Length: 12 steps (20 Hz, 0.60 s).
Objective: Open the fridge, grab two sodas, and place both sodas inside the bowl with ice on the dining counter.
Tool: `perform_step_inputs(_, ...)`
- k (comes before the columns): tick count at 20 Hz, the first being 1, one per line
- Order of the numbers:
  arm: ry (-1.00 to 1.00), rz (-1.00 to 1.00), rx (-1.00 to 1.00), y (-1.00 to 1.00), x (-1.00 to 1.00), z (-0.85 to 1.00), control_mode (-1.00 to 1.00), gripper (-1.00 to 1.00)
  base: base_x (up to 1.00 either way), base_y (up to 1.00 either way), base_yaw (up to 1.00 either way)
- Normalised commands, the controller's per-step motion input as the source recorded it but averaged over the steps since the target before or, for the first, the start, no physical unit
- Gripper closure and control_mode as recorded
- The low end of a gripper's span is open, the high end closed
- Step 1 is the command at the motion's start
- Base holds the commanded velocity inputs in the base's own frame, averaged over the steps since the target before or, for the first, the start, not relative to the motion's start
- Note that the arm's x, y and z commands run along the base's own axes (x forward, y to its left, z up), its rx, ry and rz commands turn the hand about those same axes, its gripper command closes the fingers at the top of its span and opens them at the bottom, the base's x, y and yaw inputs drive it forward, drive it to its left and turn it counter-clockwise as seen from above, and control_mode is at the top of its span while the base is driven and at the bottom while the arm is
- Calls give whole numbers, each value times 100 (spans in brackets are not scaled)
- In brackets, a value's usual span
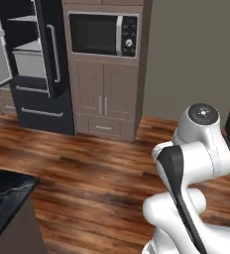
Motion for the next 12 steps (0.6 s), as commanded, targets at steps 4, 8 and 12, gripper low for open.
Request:
perform_step_inputs(4, 0, 0, 0, 0, 0, 0, 100, -100, 100, -12, 38)
perform_step_inputs(8, 0, 0, 0, 0, 0, 0, 100, -100, 100, -11, 38)
perform_step_inputs(12, 0, 0, 0, 0, 0, 0, 100, -100, 100, -10, 38)
